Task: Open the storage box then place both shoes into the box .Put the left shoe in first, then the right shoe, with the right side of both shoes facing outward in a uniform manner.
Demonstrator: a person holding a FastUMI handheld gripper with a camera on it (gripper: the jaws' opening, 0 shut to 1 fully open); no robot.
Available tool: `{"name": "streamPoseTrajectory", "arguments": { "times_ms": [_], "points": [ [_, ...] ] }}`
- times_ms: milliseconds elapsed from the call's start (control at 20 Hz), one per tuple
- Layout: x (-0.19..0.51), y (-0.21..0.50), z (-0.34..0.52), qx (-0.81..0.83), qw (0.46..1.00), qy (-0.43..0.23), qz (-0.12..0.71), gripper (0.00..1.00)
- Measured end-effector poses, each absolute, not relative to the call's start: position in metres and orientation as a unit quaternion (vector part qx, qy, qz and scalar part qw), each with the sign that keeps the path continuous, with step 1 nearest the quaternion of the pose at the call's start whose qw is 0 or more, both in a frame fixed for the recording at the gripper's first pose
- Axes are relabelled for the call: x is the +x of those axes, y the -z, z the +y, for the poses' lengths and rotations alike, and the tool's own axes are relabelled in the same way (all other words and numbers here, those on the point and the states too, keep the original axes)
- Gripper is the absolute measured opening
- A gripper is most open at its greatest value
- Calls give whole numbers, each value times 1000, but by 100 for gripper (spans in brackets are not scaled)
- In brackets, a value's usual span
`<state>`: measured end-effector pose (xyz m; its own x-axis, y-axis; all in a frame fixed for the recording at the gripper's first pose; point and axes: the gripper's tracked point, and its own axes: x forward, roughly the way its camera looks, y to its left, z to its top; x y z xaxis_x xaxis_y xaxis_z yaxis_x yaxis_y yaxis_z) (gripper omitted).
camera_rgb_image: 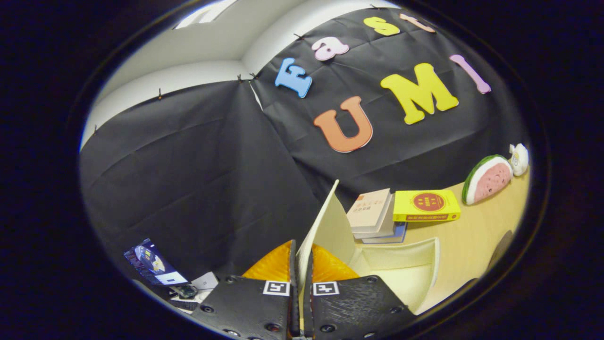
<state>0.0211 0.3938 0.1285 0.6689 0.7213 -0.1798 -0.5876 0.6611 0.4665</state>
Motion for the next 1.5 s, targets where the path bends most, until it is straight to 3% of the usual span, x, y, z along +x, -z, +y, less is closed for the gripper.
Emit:
{"name": "streamPoseTrajectory", "arguments": {
  "times_ms": [50, 600, 700, 1050, 1500],
  "points": [
    [19, -130, 407, 174, 896, -369, 173, 3],
    [-23, -133, 493, 75, 889, -440, 106, 89],
    [-28, -130, 496, 64, 889, -443, 98, 94],
    [-23, -120, 476, 44, 902, -419, 92, 94],
    [-2, -113, 363, 13, 934, -349, 69, 95]
  ]
}}
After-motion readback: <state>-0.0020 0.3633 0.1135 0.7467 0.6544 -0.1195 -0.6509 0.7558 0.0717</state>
